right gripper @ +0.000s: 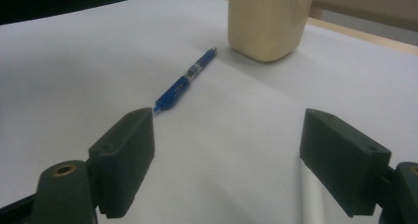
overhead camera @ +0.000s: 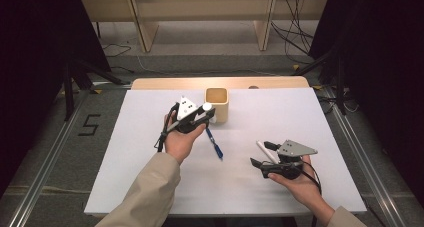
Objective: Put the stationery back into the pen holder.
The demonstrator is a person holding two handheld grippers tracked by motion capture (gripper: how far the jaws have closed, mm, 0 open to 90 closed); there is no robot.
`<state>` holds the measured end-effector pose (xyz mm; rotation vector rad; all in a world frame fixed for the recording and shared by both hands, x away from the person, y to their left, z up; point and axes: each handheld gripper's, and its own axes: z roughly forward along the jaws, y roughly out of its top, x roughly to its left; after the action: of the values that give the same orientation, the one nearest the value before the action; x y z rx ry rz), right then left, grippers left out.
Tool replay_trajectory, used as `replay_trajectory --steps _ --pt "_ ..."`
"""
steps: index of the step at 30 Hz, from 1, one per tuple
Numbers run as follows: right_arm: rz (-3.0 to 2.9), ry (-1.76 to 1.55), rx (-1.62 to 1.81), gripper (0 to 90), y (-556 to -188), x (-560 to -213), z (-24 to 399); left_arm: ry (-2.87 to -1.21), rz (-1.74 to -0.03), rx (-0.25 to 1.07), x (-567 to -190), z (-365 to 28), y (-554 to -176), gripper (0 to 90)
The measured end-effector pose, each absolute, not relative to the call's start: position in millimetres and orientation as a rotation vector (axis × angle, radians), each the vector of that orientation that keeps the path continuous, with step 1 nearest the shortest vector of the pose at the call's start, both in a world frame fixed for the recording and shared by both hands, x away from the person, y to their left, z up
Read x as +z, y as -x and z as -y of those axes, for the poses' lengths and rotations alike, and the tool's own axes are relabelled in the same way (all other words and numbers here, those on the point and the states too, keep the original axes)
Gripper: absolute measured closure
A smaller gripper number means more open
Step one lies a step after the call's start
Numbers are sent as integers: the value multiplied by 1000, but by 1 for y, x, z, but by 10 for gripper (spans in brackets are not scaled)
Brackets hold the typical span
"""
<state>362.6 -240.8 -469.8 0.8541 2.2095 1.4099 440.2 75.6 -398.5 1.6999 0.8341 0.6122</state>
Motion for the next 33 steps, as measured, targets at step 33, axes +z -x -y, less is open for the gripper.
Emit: replay_trajectory --steps 33 --pt "-2213 -859 1395 226 -361 -469 240 -1681 -838 708 -380 -72 -480 669"
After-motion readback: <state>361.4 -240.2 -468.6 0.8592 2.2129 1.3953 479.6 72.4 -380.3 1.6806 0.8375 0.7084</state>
